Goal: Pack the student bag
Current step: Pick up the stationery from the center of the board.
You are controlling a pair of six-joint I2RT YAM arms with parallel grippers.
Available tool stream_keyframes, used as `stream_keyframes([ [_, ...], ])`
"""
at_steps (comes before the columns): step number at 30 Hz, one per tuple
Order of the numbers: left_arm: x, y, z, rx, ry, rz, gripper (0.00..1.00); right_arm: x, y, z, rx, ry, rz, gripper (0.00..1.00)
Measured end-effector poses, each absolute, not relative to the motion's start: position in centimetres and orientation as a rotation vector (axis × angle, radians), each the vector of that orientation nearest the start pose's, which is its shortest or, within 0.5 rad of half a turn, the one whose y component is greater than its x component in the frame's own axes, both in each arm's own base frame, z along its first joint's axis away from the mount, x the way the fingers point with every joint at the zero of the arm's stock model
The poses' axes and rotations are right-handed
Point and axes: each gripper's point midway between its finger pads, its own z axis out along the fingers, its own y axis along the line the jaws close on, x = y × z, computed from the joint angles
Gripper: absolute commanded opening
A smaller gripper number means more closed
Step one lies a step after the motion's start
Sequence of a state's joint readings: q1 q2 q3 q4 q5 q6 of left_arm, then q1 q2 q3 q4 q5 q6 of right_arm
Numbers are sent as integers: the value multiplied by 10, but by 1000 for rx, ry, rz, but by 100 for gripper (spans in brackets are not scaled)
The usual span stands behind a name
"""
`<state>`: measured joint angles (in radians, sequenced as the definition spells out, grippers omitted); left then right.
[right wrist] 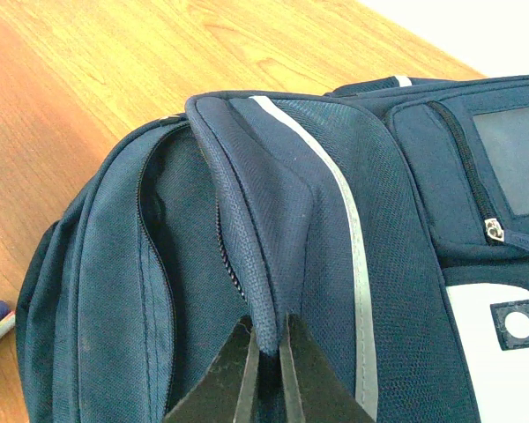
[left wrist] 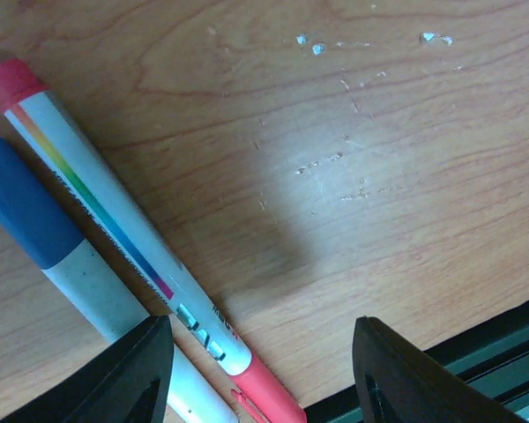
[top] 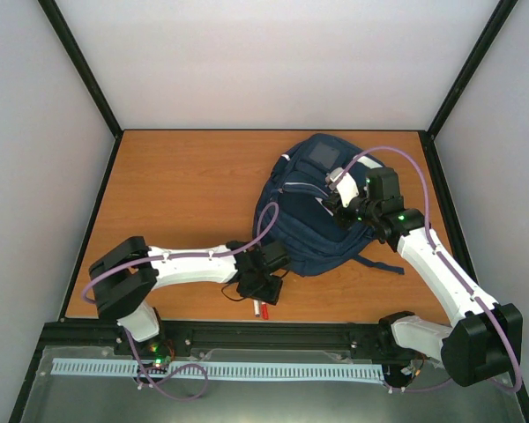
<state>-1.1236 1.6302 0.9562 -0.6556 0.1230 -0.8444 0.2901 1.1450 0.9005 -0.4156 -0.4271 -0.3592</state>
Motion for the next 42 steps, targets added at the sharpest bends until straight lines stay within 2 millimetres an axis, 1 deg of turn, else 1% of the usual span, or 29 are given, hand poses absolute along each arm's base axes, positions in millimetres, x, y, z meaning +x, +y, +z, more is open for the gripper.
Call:
stream_keyframes([
  [8, 120, -298, 26, 428, 3072, -385, 59, 310, 167, 211, -917, 1996, 436, 3],
  [12, 123, -293, 21, 419, 3080, -308, 56, 310, 167, 211, -917, 1996, 437, 3],
  [19, 131, -286, 18, 417, 3071, -179, 42, 310, 167, 211, -920, 1998, 437, 3],
  [27, 135, -277, 16, 459, 3060, -67, 24, 309, 167, 210, -922, 1999, 440, 3],
  [28, 135, -276, 16, 467, 3057, -51, 23, 309, 167, 210, -923, 1999, 439, 3],
  [31, 134, -277, 15, 521, 3041, 1, 22, 309, 167, 210, -926, 1998, 438, 3],
  [33, 132, -283, 16, 580, 3017, 41, 19, 309, 167, 210, -928, 1996, 437, 3],
  [36, 127, -292, 17, 673, 2980, 100, 18, 309, 167, 210, -929, 1996, 439, 3],
  [38, 125, -296, 17, 724, 2955, 142, 21, 309, 167, 210, -929, 1995, 439, 3],
  [40, 124, -295, 17, 750, 2939, 176, 25, 309, 167, 210, -929, 1995, 439, 3],
  [42, 124, -292, 17, 760, 2936, 199, 25, 309, 167, 210, -929, 1995, 439, 3],
])
